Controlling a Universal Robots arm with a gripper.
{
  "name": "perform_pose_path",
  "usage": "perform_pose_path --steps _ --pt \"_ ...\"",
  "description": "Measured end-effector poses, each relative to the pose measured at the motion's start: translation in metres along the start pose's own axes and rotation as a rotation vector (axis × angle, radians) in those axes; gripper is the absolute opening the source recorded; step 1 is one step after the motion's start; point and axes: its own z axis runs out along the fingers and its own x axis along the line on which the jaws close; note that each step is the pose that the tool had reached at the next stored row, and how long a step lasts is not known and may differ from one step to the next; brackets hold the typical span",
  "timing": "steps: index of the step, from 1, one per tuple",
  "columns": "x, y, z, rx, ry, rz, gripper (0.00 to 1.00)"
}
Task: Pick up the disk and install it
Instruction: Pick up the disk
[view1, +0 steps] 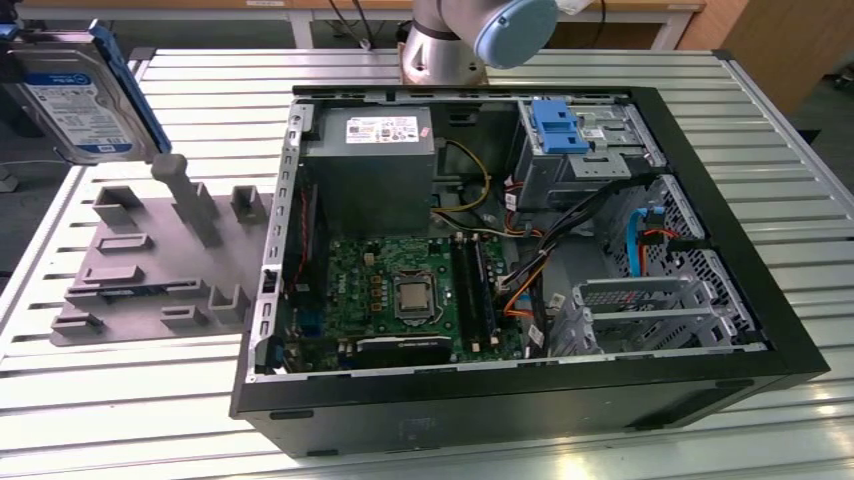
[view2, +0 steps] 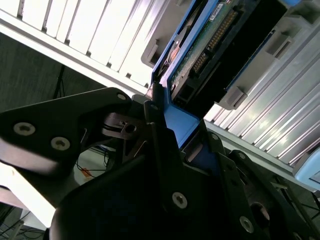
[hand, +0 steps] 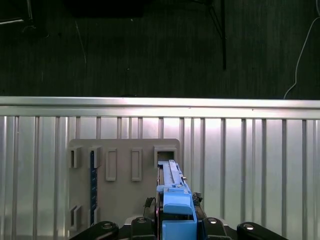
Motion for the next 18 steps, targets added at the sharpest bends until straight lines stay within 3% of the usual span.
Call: perform_pose_path --steps 18 --pt "-0.0002 0.0001 -0.0174 0.0000 0.0000 0.000 0.36"
